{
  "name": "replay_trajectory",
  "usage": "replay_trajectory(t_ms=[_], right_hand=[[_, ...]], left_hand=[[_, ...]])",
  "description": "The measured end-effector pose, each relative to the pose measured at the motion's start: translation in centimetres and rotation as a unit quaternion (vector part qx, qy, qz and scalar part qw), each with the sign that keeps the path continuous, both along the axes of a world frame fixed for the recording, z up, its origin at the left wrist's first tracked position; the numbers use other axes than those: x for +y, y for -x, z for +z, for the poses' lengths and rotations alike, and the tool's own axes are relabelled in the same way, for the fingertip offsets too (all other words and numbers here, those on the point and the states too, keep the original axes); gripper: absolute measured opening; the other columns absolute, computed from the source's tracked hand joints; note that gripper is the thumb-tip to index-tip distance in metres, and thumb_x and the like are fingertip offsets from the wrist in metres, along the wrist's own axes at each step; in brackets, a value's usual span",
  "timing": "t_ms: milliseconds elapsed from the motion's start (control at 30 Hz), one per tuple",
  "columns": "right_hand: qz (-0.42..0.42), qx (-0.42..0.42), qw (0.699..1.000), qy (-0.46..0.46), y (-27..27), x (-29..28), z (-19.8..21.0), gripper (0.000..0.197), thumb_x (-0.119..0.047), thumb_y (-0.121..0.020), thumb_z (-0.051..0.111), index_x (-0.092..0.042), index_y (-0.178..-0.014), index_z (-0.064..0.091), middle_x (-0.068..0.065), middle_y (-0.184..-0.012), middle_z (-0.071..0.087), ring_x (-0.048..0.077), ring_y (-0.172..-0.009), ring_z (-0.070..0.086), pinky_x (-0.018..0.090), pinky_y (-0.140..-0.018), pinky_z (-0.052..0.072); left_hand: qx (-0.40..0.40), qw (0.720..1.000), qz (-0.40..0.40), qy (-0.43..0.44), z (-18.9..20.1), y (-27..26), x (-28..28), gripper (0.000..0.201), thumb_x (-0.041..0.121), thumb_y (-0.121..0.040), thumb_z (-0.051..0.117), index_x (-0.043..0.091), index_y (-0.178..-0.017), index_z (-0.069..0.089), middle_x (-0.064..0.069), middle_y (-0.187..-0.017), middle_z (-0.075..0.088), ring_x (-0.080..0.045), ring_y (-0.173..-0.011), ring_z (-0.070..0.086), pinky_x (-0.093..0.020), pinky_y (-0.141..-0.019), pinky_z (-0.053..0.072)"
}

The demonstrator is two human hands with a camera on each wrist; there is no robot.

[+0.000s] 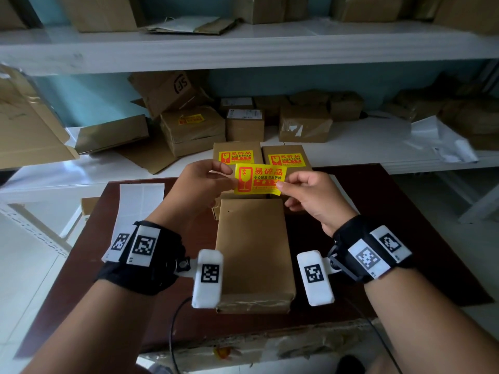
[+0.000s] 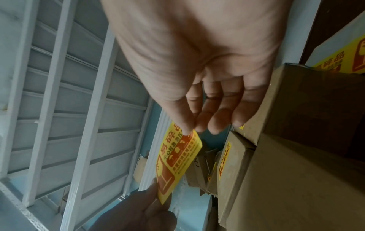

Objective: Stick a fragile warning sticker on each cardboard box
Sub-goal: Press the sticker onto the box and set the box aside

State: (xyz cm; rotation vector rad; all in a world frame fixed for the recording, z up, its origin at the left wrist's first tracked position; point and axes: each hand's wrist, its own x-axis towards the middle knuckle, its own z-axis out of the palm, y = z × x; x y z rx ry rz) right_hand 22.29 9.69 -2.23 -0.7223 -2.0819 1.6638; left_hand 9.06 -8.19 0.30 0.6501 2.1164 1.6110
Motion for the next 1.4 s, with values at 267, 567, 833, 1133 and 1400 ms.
replay_trajectory(t_ms=[267, 567, 833, 1133, 1400], right_hand=[[-0.004, -0.013, 0.999, -0.041, 0.0, -0.2, -0.3, 0.014, -0.020, -0.090, 0.071, -0.010, -0.100, 0.071, 0.000, -0.085, 0.069, 0.007, -0.068, 0.059, 0.023, -0.062, 0.053], [0.005, -0.003, 1.000, 0.015, -0.2, -0.6, -0.6, 0.005, -0.014, -0.089, 0.073, -0.012, -0.093, 0.070, 0.003, -0.079, 0.070, 0.011, -0.062, 0.062, 0.026, -0.061, 0.057], [0.015, -0.028, 1.000, -0.004, -0.4, -0.4, -0.4, 0.031, -0.013, -0.085, 0.077, -0.016, -0.112, 0.061, 0.007, -0.085, 0.070, 0.008, -0.053, 0.058, 0.022, -0.051, 0.051], [0.051, -0.092, 0.994, -0.041, -0.7, -0.1, -0.6, 0.016, -0.021, -0.088, 0.072, -0.007, -0.095, 0.070, 0.001, -0.080, 0.072, 0.009, -0.057, 0.060, 0.022, -0.051, 0.047], [0.031, -0.062, 0.996, -0.049, -0.7, 0.2, -0.1, 0.012, -0.020, -0.085, 0.077, -0.009, -0.089, 0.075, -0.008, -0.084, 0.071, -0.010, -0.064, 0.057, 0.013, -0.058, 0.037]], left_hand=[[-0.001, 0.999, -0.019, 0.031, -0.4, 0.0, -0.3, 0.008, 0.008, -0.088, 0.071, 0.005, -0.095, 0.071, 0.004, -0.061, 0.063, -0.002, -0.043, 0.039, -0.016, -0.042, 0.033], [-0.032, 0.999, -0.010, 0.036, -0.4, 0.4, -0.9, 0.005, 0.008, -0.087, 0.070, 0.012, -0.085, 0.073, -0.006, -0.070, 0.064, -0.009, -0.048, 0.033, -0.020, -0.042, 0.029], [-0.033, 0.998, -0.011, 0.062, -0.7, 0.3, -0.8, 0.005, 0.012, -0.087, 0.072, 0.015, -0.083, 0.073, 0.000, -0.064, 0.064, -0.009, -0.048, 0.036, -0.020, -0.042, 0.030], [0.016, 0.991, -0.034, 0.127, -1.0, 0.2, -0.9, 0.013, 0.023, -0.085, 0.076, 0.010, -0.086, 0.076, 0.008, -0.057, 0.067, -0.006, -0.047, 0.044, -0.020, -0.044, 0.035], [-0.003, 0.994, -0.043, 0.103, -0.9, 0.4, -1.4, 0.012, 0.026, -0.084, 0.077, 0.015, -0.081, 0.074, -0.012, -0.082, 0.070, -0.020, -0.062, 0.041, -0.026, -0.054, 0.032]])
